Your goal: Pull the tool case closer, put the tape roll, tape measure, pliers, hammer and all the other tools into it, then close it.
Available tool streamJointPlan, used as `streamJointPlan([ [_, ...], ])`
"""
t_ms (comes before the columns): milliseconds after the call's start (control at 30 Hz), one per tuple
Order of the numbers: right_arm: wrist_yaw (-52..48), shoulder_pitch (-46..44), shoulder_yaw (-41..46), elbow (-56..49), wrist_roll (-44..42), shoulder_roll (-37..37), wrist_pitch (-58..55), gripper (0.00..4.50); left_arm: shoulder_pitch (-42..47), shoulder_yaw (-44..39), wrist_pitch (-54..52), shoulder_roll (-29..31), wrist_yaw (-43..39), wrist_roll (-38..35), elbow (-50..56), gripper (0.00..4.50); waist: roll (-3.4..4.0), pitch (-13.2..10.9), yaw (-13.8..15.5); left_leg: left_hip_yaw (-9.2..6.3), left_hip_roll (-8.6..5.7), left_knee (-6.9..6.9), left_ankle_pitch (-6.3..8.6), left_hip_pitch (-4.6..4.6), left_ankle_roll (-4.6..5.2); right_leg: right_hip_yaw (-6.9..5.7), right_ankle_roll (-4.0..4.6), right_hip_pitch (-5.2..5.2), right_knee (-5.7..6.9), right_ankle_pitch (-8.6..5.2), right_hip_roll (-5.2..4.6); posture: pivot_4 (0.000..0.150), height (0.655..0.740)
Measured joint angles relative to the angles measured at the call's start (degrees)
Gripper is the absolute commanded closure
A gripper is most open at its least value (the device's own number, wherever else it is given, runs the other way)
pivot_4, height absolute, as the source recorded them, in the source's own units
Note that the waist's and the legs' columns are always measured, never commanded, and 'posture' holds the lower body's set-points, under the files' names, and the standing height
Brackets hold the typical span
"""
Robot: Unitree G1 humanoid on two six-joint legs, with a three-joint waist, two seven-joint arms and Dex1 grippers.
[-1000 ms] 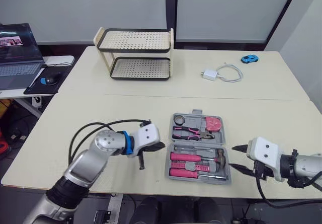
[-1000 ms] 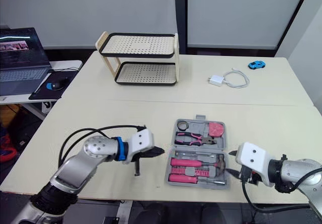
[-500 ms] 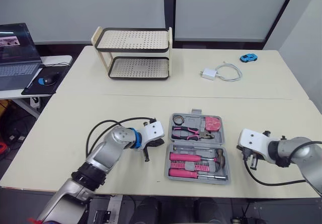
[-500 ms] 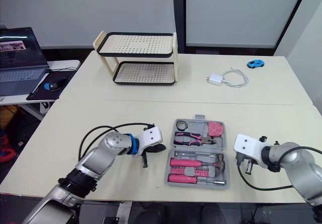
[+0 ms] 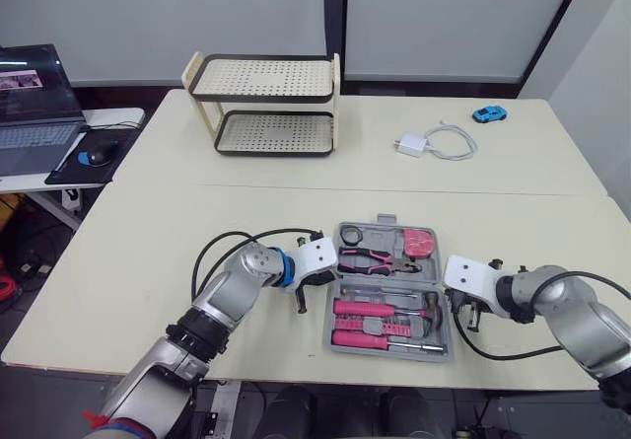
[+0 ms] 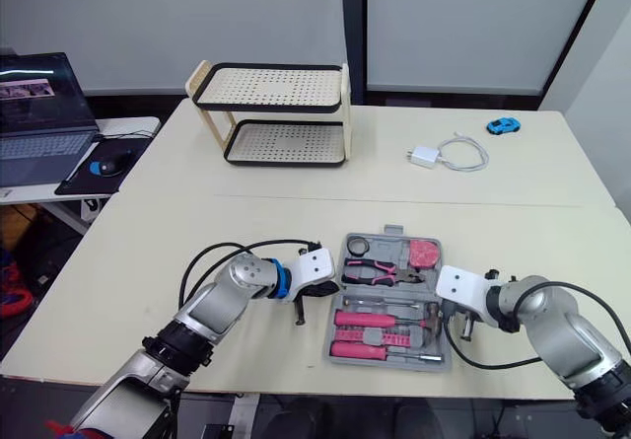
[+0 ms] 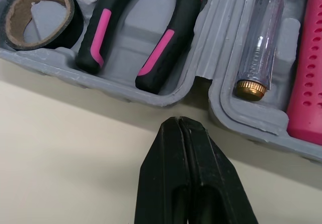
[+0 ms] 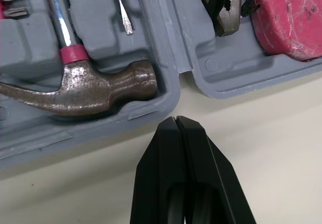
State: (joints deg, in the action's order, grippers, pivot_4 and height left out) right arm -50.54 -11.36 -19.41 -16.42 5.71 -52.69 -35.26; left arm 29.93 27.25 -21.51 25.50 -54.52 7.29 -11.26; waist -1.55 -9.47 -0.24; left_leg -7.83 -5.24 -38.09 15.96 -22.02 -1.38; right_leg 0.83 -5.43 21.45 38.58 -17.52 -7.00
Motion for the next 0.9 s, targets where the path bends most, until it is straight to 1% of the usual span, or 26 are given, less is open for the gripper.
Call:
streamJointPlan([
  [433,0.3,-3.5,-2.6,6.4,5.0,4.1,3.2,4.47,1.0,0.5,0.8,-2.4,-0.6,2.0,-2.1,4.5,0.07,0.1,0.3,-0.02,-0.02,-0.01,0.0,0.08,0.0,-0.01,0.0,-0.07,0.03,0.0,-0.01,0.15,0.74],
  [733,-0.6,-3.6,-2.4,6.4,6.8,6.4,3.0,4.47,0.3,-0.3,-1.5,-2.5,-1.5,2.1,-0.8,4.5,0.15,0.2,0.1,-0.02,0.01,0.0,0.0,0.14,0.0,0.0,0.0,-0.07,0.06,0.0,0.02,0.15,0.74],
  [900,-0.6,-3.3,-2.4,5.6,7.3,7.8,2.3,4.47,-1.0,-0.6,-2.2,-1.0,-1.7,2.3,1.3,4.5,0.22,0.3,-0.5,-0.03,0.05,0.05,0.0,0.15,-0.01,0.0,0.0,-0.05,0.06,0.0,0.05,0.15,0.74],
])
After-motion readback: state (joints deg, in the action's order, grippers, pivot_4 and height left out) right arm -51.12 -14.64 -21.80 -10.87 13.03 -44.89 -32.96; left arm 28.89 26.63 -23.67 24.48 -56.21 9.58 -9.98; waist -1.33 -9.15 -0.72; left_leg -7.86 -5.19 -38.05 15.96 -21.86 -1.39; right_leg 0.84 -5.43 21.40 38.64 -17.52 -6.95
